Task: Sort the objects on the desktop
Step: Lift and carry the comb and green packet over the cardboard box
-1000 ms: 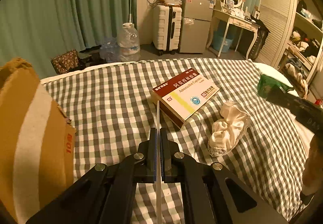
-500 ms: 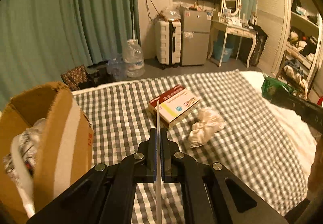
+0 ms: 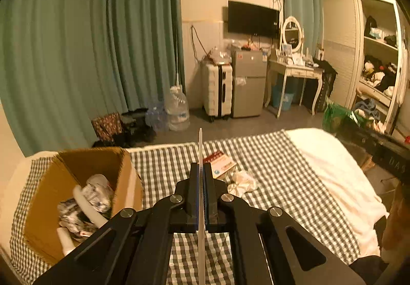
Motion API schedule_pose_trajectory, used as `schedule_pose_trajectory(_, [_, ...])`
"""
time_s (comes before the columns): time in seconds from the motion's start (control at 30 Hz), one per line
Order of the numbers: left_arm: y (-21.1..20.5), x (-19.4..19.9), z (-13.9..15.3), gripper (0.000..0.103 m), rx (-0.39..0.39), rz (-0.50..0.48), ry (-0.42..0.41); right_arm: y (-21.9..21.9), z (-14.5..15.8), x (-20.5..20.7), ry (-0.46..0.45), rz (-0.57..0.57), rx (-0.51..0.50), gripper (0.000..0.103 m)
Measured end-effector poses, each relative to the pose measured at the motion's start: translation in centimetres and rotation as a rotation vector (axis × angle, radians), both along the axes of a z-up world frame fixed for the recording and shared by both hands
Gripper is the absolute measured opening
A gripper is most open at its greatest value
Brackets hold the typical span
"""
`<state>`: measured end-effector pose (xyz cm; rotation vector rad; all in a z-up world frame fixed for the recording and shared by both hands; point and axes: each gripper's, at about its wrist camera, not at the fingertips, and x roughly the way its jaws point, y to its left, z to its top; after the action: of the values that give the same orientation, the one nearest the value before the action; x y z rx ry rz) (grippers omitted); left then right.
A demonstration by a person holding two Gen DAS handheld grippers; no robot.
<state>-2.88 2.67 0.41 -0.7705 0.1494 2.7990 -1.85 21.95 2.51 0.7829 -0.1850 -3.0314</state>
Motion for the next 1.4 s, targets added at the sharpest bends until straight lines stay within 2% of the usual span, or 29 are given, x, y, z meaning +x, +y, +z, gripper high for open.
schedule_pose_trajectory(0.37, [-1.8, 4.4, 4.6, 0.001, 0.044, 0.022, 0.079, -0.6, 3.9, 4.2, 0.074, 0.018, 0.019, 0.034])
schedule_pose_trajectory(0.6, [-2.8, 6.8, 6.7, 0.001, 0.041, 0.043, 0.129, -1.1, 6.5, 6.8, 0.123, 0.022, 0.034, 0.034])
schedule_pose_trajectory(1.03, [-7.4, 8.0, 7.0, 0.001, 0.055, 0.106, 0.146, -5.1, 7.4, 8.3, 0.156, 0.045, 0.034, 0.035])
schedule_pose_trajectory(1.2, [-9.2, 7.7, 6.7, 0.001, 0.039, 0.126, 0.15, -7.0, 7.4, 7.7, 0.154, 0.061, 0.047, 0.035])
schedule_pose_trajectory(1.4, [-13.4, 6.3, 6.1, 0.001, 0.056, 0.18, 0.13, -10.0, 7.0, 6.1, 0.14, 0.098, 0.057, 0.035])
